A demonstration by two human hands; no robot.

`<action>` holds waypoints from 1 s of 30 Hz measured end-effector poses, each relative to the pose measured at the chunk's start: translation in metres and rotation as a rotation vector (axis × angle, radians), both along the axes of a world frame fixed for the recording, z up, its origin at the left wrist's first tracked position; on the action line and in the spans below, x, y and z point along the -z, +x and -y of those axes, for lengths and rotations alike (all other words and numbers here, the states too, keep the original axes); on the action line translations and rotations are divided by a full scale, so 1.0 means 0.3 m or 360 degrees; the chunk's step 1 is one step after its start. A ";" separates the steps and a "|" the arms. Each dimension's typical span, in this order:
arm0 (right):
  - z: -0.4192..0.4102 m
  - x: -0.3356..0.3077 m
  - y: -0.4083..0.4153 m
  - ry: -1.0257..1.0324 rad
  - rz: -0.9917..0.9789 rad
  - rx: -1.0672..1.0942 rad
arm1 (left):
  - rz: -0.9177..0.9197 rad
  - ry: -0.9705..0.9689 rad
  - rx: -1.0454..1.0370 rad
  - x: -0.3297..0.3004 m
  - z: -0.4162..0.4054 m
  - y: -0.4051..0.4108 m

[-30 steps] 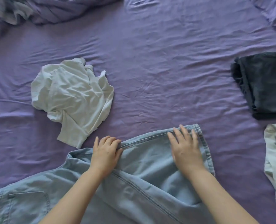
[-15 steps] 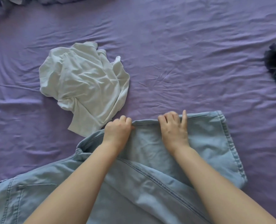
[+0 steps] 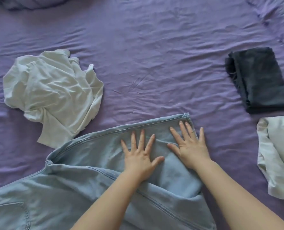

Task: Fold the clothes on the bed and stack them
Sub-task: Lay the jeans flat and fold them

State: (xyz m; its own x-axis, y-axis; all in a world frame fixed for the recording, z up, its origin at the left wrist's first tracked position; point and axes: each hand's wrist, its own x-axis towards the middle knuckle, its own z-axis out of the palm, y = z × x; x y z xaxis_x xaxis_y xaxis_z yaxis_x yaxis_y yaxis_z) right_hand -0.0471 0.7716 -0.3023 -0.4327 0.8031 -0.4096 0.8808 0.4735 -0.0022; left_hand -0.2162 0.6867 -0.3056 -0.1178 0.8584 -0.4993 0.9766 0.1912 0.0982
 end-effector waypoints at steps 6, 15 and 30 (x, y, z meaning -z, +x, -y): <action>0.123 -0.028 0.093 0.0037 -0.0636 0.0477 | -0.0073 -0.0082 -0.0083 -0.080 -0.021 0.052; 0.275 -0.164 0.140 -0.0177 -0.1421 0.0697 | 0.1000 0.0000 -0.1055 -0.252 -0.200 0.344; 0.289 -0.210 0.218 -0.0606 -0.1380 0.0500 | 0.1420 0.0264 -0.1654 -0.277 -0.249 0.191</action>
